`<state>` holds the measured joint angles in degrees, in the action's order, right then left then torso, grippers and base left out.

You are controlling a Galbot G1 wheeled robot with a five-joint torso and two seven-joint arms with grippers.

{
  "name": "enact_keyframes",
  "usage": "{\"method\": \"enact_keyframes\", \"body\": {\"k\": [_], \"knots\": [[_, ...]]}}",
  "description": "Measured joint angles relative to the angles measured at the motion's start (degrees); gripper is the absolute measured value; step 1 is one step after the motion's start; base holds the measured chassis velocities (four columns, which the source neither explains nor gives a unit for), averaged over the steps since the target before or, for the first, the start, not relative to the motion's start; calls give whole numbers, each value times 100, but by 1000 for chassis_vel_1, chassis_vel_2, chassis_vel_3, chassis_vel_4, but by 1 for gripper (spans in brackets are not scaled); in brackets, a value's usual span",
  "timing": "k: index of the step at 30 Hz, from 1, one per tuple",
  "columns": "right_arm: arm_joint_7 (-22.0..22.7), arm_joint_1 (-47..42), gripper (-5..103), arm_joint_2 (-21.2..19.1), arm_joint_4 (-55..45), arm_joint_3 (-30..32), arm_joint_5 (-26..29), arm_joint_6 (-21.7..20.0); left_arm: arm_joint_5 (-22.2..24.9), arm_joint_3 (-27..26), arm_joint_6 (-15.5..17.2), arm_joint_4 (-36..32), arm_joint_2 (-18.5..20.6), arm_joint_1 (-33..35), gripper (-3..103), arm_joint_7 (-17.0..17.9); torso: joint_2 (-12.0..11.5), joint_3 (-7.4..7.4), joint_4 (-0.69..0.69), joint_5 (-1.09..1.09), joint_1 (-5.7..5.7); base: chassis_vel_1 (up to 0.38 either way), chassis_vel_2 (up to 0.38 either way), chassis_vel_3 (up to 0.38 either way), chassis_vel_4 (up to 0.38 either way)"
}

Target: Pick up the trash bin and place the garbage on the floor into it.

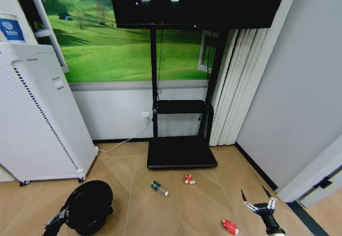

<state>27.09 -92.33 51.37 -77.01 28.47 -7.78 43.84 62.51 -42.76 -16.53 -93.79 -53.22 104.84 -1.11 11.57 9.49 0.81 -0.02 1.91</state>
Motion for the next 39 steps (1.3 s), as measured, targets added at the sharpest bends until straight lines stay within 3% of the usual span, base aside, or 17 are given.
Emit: {"method": "enact_keyframes", "body": {"k": [7,13,16,18,19,21,24,26,28,32,39], "knots": [[-81,300,100,-626,-85,-1056,465,-348,23,-238,-8,-211,52,349,7,-2,0,0,2,3,0,5,5,-6,-8],[-110,497,100,-806,-74,-1382,567,-358,15,-344,-8,-267,49,516,7,-16,0,0,-1,0,0,0,0,0,0],[-167,763,100,-937,28,-1753,667,-349,-10,-481,-17,-322,49,684,7,-18,0,0,-1,3,0,0,0,0,0],[-252,1234,100,-1022,278,-2356,815,-312,-24,-662,-32,-371,44,890,7,-31,0,0,0,3,0,0,0,0,0],[-252,1234,100,-1022,278,-2356,815,-312,-24,-662,-32,-371,44,890,7,-31,0,0,0,3,0,0,0,0,0],[-451,1794,100,-1011,478,-3089,1101,-367,-84,-740,-35,-426,-48,1024,7,-16,0,0,0,2,0,0,0,0,0],[-559,2217,100,-972,660,-3561,1181,-369,-141,-770,-35,-466,-133,1084,7,-6,0,0,0,1,0,0,0,0,0],[-559,2217,100,-972,660,-3561,1181,-369,-141,-770,-35,-466,-133,1084,7,-6,0,0,0,1,0,0,0,0,0],[-819,3097,100,-776,1036,-4556,1398,-350,-232,-853,-43,-505,-340,1210,7,-15,0,0,0,2,0,0,0,0,0],[-861,3338,100,-670,1170,-4830,1431,-338,-251,-882,-53,-498,-392,1239,7,-25,0,0,-1,2,0,0,0,0,0],[-1050,4108,100,-266,1589,-5841,1642,-340,-288,-1054,-59,-590,-569,1437,7,-41,0,1,0,2,0,0,0,0,0]]}}
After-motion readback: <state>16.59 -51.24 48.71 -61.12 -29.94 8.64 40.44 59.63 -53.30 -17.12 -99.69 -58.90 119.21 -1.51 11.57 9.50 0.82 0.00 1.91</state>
